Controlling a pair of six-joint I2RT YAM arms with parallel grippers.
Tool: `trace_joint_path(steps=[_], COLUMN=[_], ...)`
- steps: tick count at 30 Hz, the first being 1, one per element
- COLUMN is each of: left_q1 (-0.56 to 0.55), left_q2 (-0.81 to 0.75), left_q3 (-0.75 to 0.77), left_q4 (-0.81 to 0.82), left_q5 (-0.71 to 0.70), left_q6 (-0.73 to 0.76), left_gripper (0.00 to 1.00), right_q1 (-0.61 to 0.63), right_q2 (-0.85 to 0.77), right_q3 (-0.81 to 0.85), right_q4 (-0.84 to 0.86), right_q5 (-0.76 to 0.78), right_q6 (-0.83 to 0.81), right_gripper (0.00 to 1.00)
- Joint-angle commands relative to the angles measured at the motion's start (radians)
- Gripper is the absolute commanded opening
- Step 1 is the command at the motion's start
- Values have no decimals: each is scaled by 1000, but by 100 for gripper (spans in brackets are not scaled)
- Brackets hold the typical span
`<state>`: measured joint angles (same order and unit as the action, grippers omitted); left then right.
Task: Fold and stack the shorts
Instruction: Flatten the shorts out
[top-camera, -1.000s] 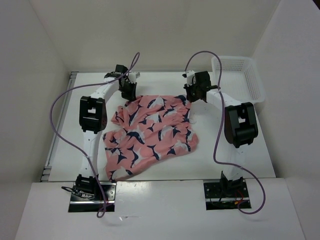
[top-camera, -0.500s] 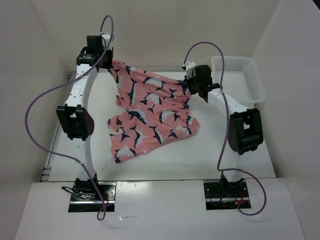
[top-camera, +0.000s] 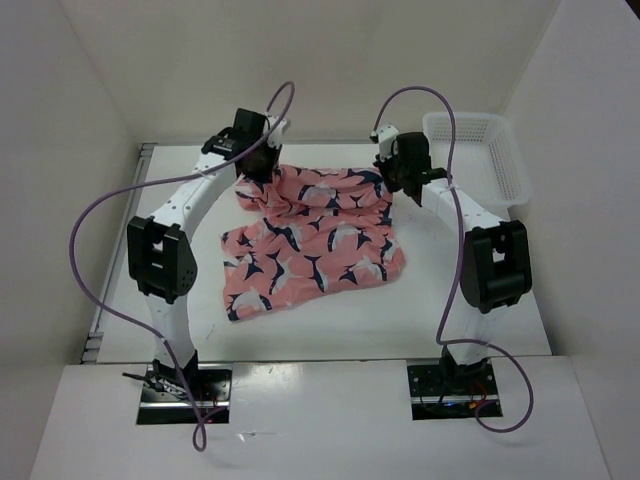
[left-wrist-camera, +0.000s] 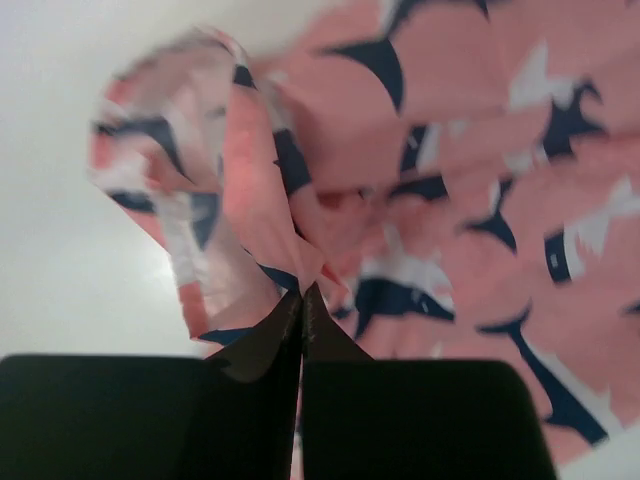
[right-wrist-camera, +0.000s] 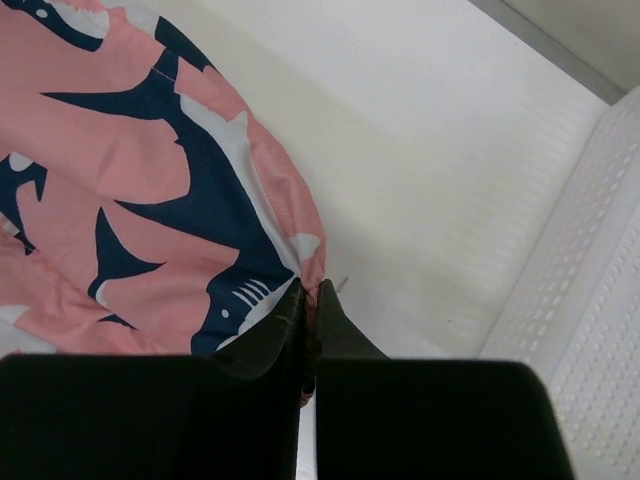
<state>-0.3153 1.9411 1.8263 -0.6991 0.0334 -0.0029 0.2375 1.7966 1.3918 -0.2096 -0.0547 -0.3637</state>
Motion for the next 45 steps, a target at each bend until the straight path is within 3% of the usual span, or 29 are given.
trace_joint_path(steps=[1,5,6,8,9,10,11,12,14,16,17,19,23,27,30,31,32,34,43,45], left_q1=[83,116,125,125,125,125,98,97,97,120,136,194,272,294,303,303,303,294,249,249], left_q2=[53,246,360,502,653,724,699,673,664,664,673,683,714,760,818,832,854,866,884,884], left_q3=[161,471,678,949,1097,1292,1207,1149,1107,1148,1175,1249,1245,1216,1229,1240,1240,1222,1058,1007], left_q4=[171,198,149,63,-38,-86,-56,-56,-114,-155,-180,-255,-377,-407,-407,-407,-407,-431,-453,-453], left_q5=[-102,-144,-144,-144,-144,-144,-168,-159,-88,-49,-29,35,66,79,88,88,88,114,86,77], left_q6=[3,3,3,3,3,3,3,3,3,3,3,3,3,3,3,3,3,3,3,3], left_gripper=[1,3,4,9,37,57,66,77,85,91,99,99,99,99,93,89,78,74,79,71], right_q1=[-3,-3,-3,-3,-3,-3,-3,-3,-3,-3,-3,-3,-3,-3,-3,-3,-3,-3,-3,-3], right_q2=[24,116,156,191,225,236,236,248,227,181,161,101,5,-60,-83,-94,-94,-94,-94,-94], right_q3=[39,130,144,179,179,196,213,213,223,204,191,141,41,-54,-132,-152,-171,-214,-293,-322], right_q4=[59,121,148,179,199,199,188,170,156,127,118,99,30,-98,-168,-168,-180,-192,-237,-237], right_q5=[51,189,223,310,335,335,325,325,290,268,256,224,161,0,-109,-123,-132,-132,-143,-143], right_q6=[31,97,107,108,108,108,108,117,138,149,149,138,95,10,-24,-24,-49,-70,-195,-208], right_gripper=[0,0,0,3,11,25,58,66,77,79,79,80,80,80,79,79,79,79,79,79])
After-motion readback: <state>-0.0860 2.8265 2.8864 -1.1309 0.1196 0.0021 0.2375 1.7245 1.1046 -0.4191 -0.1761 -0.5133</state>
